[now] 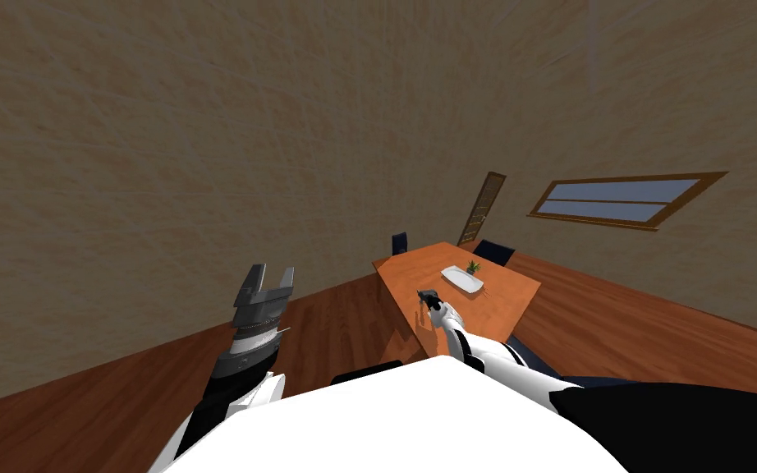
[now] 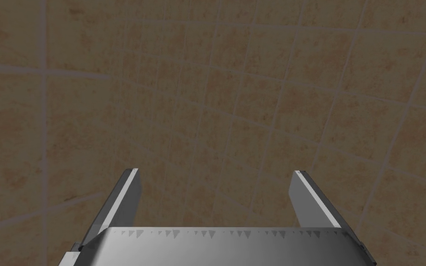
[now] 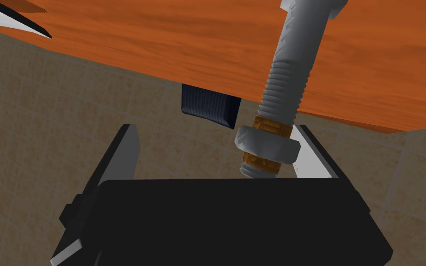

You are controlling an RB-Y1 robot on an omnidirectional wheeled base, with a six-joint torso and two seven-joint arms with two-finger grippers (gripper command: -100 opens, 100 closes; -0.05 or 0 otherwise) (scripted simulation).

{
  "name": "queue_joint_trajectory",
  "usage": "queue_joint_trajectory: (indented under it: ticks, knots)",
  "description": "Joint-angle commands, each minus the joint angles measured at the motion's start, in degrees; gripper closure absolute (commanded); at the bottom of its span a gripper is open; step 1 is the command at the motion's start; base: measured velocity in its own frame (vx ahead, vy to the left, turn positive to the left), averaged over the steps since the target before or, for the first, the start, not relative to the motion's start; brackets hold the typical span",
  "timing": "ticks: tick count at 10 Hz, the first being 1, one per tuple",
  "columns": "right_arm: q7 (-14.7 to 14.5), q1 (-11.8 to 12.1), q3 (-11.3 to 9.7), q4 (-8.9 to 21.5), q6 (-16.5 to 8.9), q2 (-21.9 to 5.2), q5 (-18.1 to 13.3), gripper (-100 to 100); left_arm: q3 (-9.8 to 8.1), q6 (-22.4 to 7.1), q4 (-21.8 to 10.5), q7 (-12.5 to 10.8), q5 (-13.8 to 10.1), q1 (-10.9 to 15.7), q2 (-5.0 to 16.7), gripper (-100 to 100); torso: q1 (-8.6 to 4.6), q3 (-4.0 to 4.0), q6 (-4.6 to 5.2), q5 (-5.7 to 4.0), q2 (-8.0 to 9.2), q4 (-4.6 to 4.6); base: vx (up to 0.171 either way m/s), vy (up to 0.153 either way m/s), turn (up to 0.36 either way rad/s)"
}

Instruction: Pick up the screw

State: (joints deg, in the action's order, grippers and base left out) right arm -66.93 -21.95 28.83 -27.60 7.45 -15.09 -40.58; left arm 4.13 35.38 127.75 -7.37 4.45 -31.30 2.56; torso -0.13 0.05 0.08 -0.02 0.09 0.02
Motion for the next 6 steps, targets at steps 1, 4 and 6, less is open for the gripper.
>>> queue_joint_trajectory:
  ticks: [1,4,6]
  knots:
    - [-2.0,-0.7,2.9,0.7,-0.7,1.3,-0.5,-100,0.00,0.0,0.0,0.0,0.0,0.0,0.0,0,0.00,0.00,0.00,0.00,0.00,0.00,-0.056,-0.037,0.206]
    - [-5.3,-2.0,9.0,2.6,-0.4,2.8,-1.1,-100,0.00,0.0,0.0,0.0,0.0,0.0,0.0,0,-0.03,0.06,-0.08,-0.02,0.11,0.02,-0.067,-0.045,0.163]
    - [-5.8,-2.1,8.9,3.1,0.1,2.6,-1.1,-100,0.00,0.0,0.0,0.0,0.0,0.0,0.0,0,0.00,0.01,0.01,0.00,0.01,0.00,-0.018,-0.013,-0.023]
